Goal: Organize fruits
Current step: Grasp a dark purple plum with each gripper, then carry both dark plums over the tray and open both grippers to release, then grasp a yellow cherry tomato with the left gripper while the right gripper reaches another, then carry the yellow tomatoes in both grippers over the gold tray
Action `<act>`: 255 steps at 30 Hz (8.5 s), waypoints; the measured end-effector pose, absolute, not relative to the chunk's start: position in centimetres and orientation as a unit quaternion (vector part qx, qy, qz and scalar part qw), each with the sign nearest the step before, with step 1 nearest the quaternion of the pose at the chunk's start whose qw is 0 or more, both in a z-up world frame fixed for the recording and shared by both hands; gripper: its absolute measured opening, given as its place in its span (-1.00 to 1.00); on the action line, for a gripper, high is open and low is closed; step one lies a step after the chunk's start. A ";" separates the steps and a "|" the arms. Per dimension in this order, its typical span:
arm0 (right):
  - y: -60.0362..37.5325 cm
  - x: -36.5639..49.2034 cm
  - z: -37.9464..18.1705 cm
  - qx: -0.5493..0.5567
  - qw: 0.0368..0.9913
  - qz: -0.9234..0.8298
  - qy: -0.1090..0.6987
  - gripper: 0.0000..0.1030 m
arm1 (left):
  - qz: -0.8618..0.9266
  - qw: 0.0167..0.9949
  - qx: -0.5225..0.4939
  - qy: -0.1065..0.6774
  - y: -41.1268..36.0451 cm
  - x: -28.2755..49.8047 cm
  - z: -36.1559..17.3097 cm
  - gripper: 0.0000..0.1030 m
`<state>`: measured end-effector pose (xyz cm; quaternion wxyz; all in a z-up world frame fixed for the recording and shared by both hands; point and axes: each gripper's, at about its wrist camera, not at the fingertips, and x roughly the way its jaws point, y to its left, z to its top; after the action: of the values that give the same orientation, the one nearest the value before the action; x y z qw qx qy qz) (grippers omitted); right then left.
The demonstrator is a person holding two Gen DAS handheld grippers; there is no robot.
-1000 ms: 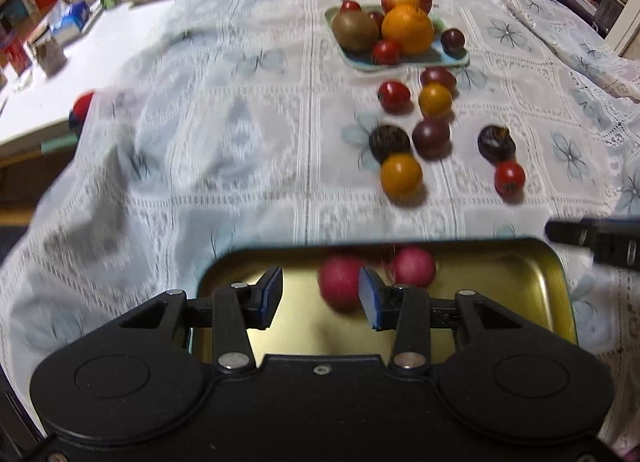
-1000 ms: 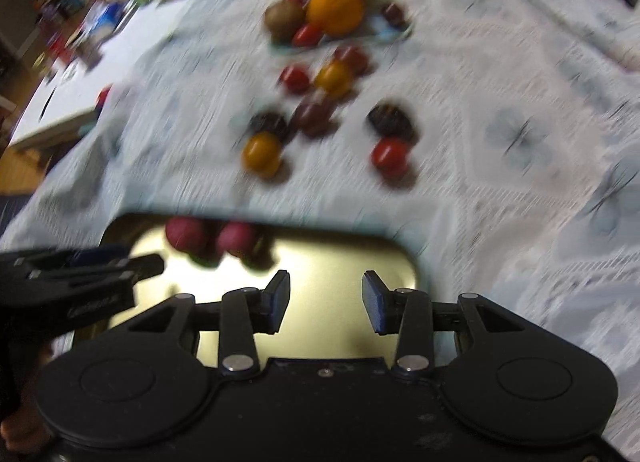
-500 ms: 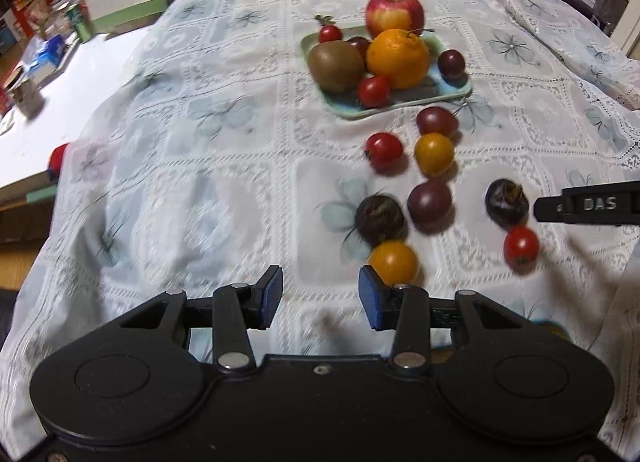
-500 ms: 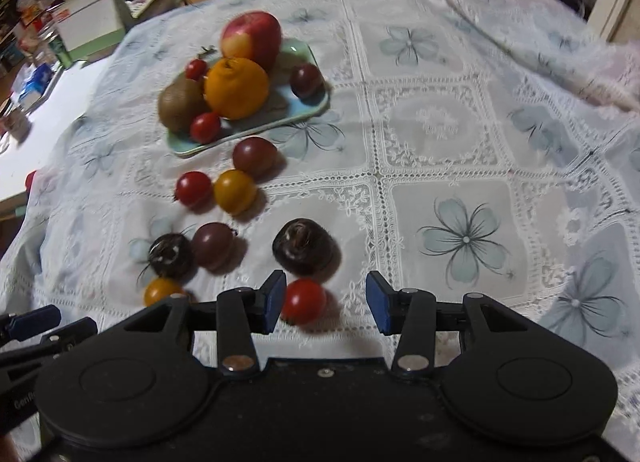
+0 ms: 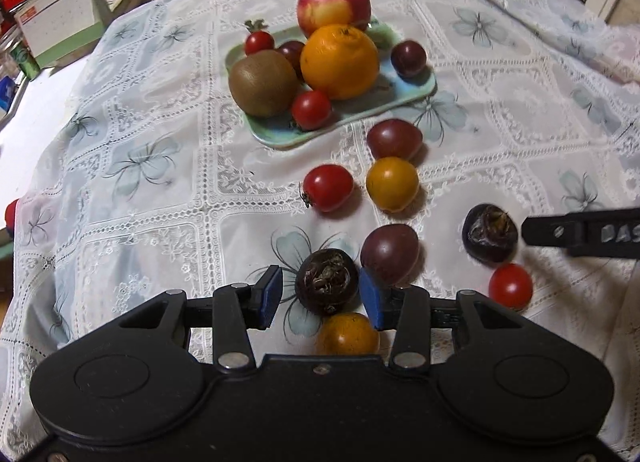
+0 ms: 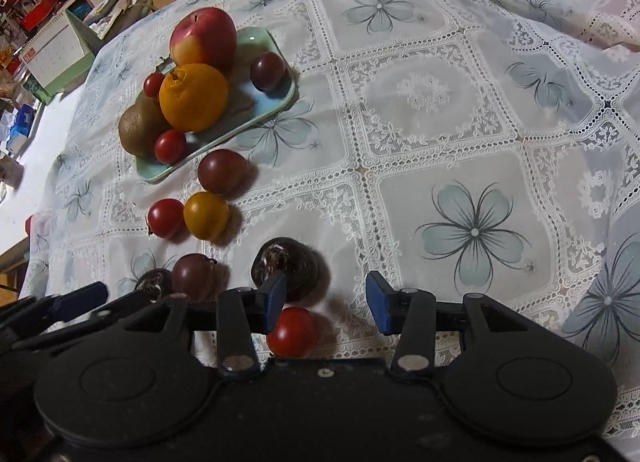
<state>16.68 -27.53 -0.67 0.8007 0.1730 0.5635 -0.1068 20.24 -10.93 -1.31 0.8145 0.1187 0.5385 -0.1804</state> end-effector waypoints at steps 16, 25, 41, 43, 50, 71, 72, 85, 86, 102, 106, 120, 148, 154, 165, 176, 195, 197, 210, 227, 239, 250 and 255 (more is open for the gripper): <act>-27.3 17.1 -0.7 0.175 0.806 -0.091 0.558 -0.09 | -0.191 0.805 0.152 0.541 -11.6 19.9 -2.8 0.06; -27.2 17.3 -1.3 0.196 0.795 -0.096 0.566 -0.09 | -0.177 0.803 0.189 0.537 -13.3 20.1 -3.9 0.06; -24.7 19.4 -3.1 0.161 0.795 -0.104 0.575 -0.03 | -0.145 0.832 0.104 0.524 -10.1 22.4 -0.9 -0.05; -24.6 19.8 -3.7 0.155 0.793 -0.107 0.579 -0.01 | -0.146 0.833 0.092 0.526 -9.4 22.3 -0.4 -0.04; -24.1 19.8 -3.6 0.126 0.815 -0.108 0.556 -0.08 | -0.137 0.833 0.070 0.531 -7.2 20.6 0.8 -0.04; -21.4 8.0 4.0 0.136 0.847 -0.022 0.514 -0.08 | -0.126 0.846 0.029 0.516 -1.1 8.5 3.2 -0.05; -21.1 7.2 4.0 0.130 0.847 -0.018 0.516 -0.08 | -0.121 0.849 0.030 0.514 -0.9 7.9 3.0 -0.05; -20.0 1.6 1.6 0.121 0.813 0.005 0.570 -0.08 | -0.100 0.837 0.011 0.538 0.5 3.6 0.3 -0.05; -19.9 1.6 1.4 0.121 0.811 0.005 0.572 -0.08 | -0.100 0.836 0.011 0.539 0.5 3.5 0.2 -0.05; -19.1 1.6 -0.5 0.115 0.788 0.013 0.604 -0.08 | -0.107 0.835 0.017 0.539 0.1 2.7 0.1 -0.05; -19.1 1.7 -0.5 0.113 0.790 0.011 0.602 -0.07 | -0.106 0.835 0.018 0.540 0.0 2.8 0.1 -0.04; -18.8 1.1 0.5 0.097 0.809 0.016 0.579 -0.04 | -0.106 0.834 0.014 0.542 0.1 2.9 0.2 -0.04; -24.6 5.6 2.6 0.118 0.782 -0.067 0.608 -0.03 | -0.120 0.834 0.045 0.537 -1.8 7.0 1.4 -0.04; -25.9 8.0 2.5 0.139 0.797 -0.089 0.581 -0.03 | -0.123 0.838 0.055 0.528 -3.0 9.3 2.1 -0.04; -24.5 12.5 1.2 0.134 0.815 -0.096 0.556 -0.02 | -0.135 0.834 0.077 0.530 -6.5 13.7 0.9 -0.04; -25.3 15.6 1.1 0.161 0.816 -0.102 0.546 -0.02 | -0.165 0.811 0.052 0.559 -9.8 17.2 -1.7 -0.03; -26.2 17.2 -0.5 0.181 0.798 -0.132 0.560 -0.02 | -0.119 0.818 0.066 0.559 -9.0 18.5 -1.7 -0.12; -25.7 17.8 -0.5 0.182 0.796 -0.123 0.565 -0.02 | -0.111 0.821 0.060 0.556 -7.9 18.5 -1.1 -0.12; -20.7 24.0 -1.6 0.166 0.811 -0.106 0.551 -0.02 | -0.095 0.831 0.047 0.546 -3.0 17.1 0.3 -0.12; -19.3 24.6 -3.5 0.130 0.810 -0.122 0.559 -0.28 | -0.104 0.834 0.029 0.541 -0.8 14.2 1.1 -0.12; -20.6 14.1 4.4 0.152 0.840 -0.053 0.518 -0.27 | -0.079 0.847 0.008 0.525 2.4 9.9 3.0 -0.12; -20.4 5.9 2.8 0.142 0.828 -0.028 0.542 -0.27 | -0.070 0.846 0.015 0.529 1.6 7.3 1.0 -0.12; -19.5 4.2 0.9 0.116 0.821 -0.037 0.558 -0.27 | -0.049 0.846 0.027 0.530 1.3 7.0 0.1 -0.12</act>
<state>4.23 -19.52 0.88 0.8212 0.1155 0.5576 -0.0374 7.04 1.29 0.11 0.8464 0.0266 0.5297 -0.0489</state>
